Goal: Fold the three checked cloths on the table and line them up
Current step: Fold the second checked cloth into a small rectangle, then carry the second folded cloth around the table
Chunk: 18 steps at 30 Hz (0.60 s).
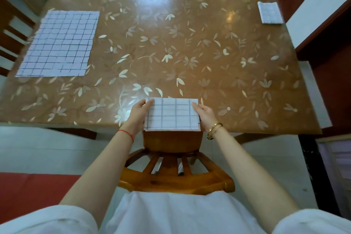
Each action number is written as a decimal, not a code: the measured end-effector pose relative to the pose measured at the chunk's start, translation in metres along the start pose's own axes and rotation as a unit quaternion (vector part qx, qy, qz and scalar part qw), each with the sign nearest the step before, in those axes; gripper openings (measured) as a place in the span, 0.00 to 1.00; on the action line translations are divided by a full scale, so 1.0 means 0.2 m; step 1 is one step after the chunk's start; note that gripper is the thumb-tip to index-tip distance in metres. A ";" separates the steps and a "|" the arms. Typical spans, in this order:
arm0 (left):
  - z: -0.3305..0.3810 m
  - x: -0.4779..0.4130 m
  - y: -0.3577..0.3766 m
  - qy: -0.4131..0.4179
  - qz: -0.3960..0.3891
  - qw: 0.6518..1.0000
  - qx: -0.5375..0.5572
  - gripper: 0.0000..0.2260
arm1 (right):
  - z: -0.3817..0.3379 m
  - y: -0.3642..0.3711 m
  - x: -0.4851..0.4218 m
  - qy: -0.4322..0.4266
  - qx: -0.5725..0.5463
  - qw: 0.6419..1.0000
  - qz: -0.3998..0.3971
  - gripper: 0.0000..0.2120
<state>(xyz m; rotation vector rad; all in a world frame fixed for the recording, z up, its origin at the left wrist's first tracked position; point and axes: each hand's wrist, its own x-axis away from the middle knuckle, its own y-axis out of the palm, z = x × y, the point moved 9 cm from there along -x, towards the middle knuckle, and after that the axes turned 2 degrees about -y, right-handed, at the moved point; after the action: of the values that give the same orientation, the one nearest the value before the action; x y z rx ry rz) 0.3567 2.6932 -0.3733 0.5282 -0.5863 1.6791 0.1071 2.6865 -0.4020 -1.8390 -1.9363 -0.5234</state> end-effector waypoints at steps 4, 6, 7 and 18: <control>0.03 0.15 0.03 -0.001 0.000 1.000 0.030 0.09 | -0.05 -0.04 0.16 -0.023 0.002 1.000 0.003 0.14; 0.04 0.22 0.07 0.006 -0.007 0.999 0.035 0.11 | -0.07 -0.07 0.25 -0.045 0.011 0.999 0.007 0.12; 0.05 0.25 0.08 0.010 -0.013 0.999 0.037 0.10 | -0.08 -0.09 0.29 -0.055 0.015 0.998 0.013 0.10; -0.01 0.59 0.29 0.021 -0.180 0.983 -0.028 0.14 | 0.00 -0.34 0.91 -0.100 -0.040 0.977 0.183 0.08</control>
<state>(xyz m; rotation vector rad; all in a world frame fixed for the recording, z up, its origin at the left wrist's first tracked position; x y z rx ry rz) 0.2792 2.7745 -0.3058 0.5223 -0.4731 1.3234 0.0325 2.8354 -0.3027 -2.3088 -1.6505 -0.3095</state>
